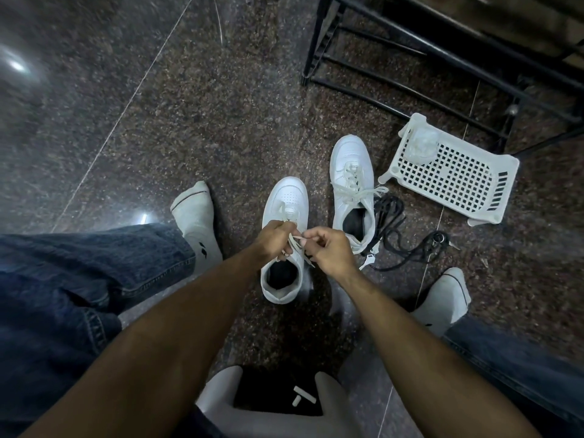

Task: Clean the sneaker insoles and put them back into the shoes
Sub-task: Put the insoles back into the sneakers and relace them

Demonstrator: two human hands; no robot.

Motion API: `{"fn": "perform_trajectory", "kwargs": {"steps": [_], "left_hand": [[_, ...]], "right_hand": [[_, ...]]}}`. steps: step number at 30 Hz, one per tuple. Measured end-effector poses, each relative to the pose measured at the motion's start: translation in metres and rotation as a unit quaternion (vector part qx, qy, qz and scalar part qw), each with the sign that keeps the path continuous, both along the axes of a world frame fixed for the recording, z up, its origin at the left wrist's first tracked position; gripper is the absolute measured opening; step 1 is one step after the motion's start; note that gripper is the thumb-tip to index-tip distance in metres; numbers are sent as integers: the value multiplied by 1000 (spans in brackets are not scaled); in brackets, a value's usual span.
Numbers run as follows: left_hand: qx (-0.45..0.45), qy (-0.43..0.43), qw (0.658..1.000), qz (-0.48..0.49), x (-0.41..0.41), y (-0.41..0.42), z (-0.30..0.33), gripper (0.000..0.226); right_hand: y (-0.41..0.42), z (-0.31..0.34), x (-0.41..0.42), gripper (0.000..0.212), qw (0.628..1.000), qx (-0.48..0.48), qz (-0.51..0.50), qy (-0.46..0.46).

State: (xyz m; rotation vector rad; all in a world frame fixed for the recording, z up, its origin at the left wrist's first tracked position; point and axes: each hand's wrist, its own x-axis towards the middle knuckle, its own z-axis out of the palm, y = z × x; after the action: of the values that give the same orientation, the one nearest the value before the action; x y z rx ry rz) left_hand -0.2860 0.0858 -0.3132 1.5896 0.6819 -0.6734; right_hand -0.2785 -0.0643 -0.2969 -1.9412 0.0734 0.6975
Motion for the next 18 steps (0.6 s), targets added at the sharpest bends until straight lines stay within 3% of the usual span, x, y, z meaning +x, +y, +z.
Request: {"fn": "perform_trajectory", "kwargs": {"steps": [2, 4, 7, 10, 12, 15, 18], "left_hand": [[0, -5, 1000, 12, -1, 2, -1, 36], [-6, -22, 999, 40, -3, 4, -2, 41], [14, -52, 997, 47, -6, 3, -3, 38], [12, -69, 995, 72, -7, -1, -7, 34], [6, -64, 994, 90, -7, -5, -7, 32], [-13, -53, 991, 121, -7, -7, -6, 29], [-2, -44, 993, 113, -7, -5, -9, 31]], "right_hand": [[2, -2, 2, 23, 999, -13, -39, 22], [1, 3, 2, 20, 997, -1, -41, 70], [-7, 18, -1, 27, 985, 24, 44, 164], [-13, 26, -3, 53, 972, 21, 141, 184], [-9, 27, -4, 59, 965, 3, 183, 188], [2, 23, -6, 51, 964, -38, 211, 156], [12, 13, -9, 18, 973, -57, 202, 94]]}}
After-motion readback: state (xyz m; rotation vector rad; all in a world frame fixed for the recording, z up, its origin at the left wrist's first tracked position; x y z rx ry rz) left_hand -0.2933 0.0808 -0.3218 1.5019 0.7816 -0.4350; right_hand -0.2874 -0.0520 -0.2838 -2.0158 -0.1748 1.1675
